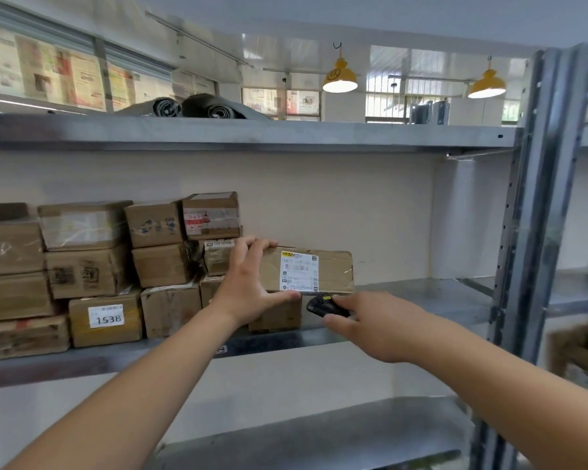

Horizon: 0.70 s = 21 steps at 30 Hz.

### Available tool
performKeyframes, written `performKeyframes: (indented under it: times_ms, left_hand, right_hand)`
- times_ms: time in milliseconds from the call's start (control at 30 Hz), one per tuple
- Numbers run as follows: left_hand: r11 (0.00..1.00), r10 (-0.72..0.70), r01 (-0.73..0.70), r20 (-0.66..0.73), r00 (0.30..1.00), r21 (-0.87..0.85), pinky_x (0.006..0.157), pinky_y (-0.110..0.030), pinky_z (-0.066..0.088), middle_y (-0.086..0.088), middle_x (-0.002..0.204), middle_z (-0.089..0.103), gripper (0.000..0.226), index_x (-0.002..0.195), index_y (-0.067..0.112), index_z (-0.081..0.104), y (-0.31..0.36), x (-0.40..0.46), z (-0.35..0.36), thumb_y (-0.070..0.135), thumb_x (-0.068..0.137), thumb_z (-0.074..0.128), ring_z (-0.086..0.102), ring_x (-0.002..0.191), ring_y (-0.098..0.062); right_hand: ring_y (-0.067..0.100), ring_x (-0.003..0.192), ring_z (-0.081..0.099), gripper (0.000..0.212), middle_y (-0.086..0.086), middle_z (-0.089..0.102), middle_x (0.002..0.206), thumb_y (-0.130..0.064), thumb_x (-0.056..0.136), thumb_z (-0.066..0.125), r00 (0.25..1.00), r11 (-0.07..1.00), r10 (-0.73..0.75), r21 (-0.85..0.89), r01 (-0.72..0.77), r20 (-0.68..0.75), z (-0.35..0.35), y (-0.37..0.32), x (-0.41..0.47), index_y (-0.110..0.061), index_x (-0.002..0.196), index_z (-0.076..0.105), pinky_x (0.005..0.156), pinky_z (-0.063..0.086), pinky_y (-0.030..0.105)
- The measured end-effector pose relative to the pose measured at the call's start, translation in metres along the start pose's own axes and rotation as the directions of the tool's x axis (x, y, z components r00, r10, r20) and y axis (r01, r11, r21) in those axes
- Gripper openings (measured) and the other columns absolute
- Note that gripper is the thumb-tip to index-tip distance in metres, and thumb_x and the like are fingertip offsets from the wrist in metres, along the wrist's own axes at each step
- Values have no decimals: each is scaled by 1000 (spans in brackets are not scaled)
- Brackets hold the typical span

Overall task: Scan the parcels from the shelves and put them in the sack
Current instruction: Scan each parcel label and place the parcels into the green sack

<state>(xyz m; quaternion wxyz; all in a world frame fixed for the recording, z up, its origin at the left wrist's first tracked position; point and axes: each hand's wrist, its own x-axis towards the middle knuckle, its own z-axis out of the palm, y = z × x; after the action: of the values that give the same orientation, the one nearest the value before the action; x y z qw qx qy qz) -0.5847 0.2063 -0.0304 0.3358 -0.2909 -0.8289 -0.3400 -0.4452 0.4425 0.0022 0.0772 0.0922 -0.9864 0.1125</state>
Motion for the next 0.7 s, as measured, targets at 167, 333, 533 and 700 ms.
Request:
performKeyframes:
  times_ms: [167, 333, 533, 700]
  left_hand:
    - [998, 57, -57, -2, 998, 13, 116, -35, 31, 21, 134, 22, 104, 142, 28, 46, -6, -5, -6, 73, 56, 85, 30, 133, -7]
    - [995, 100, -100, -28, 995, 19, 120, -43, 34, 3, 144, 30, 101, 143, 17, 49, -2, -12, -17, 55, 62, 95, 34, 139, -23]
    - [988, 156, -156, -33, 987, 22, 119, -42, 35, -11, 144, 36, 101, 142, 11, 51, 5, -27, -36, 50, 62, 98, 37, 135, -28]
    - [979, 205, -204, -38, 978, 23, 111, -34, 34, -15, 138, 41, 99, 139, 9, 53, 11, -42, -48, 49, 61, 99, 41, 127, -29]
  right_hand:
    - [15, 79, 62, 39, -6, 64, 86, -63, 100, 41, 999, 999, 53, -1, -53, 13, -1, -16, -17, -32, 110, 64, 69, 50, 35]
    - [18, 74, 63, 42, -1, 67, 83, -64, 100, 42, 986, 990, 144, 4, -144, 88, -2, -36, -36, -32, 109, 66, 64, 46, 35]
    - [16, 67, 60, 39, -1, 66, 77, -66, 100, 43, 974, 982, 191, -27, -189, 121, 2, -61, -63, -35, 104, 66, 58, 41, 32]
    - [17, 65, 60, 41, 0, 67, 76, -66, 99, 43, 965, 975, 222, -41, -219, 138, 3, -80, -89, -34, 105, 67, 58, 42, 31]
